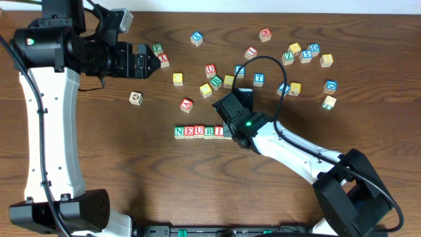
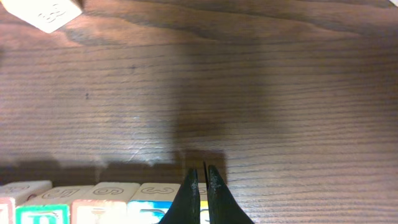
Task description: Spell out NEURIPS
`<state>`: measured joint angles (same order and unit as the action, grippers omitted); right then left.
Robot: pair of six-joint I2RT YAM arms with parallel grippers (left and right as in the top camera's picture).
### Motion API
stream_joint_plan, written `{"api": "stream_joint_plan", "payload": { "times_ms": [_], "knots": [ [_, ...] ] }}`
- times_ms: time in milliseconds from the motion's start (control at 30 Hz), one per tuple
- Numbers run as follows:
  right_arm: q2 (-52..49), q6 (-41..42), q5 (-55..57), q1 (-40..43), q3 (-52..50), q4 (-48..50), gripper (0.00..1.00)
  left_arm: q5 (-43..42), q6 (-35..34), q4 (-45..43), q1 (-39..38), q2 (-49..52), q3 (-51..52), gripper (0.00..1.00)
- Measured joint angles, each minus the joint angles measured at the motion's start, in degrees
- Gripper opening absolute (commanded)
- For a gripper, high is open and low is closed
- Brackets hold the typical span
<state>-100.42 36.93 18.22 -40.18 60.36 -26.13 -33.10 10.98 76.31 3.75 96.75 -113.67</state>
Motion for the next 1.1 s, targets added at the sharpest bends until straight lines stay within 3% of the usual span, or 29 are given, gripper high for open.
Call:
{"api": "stream_joint_plan", "payload": {
  "times_ms": [600,1100],
  "knots": [
    [0.0,7.1,3.7,2.3,0.0,-7.1,0.01,0.0,0.0,0.0,0.0,0.0,0.0,0.98],
    [0.0,9.2,-1.0,2.4,-0.1,-13.3,0.01,0.0,0.0,0.0,0.0,0.0,0.0,0.98]
  ]
}}
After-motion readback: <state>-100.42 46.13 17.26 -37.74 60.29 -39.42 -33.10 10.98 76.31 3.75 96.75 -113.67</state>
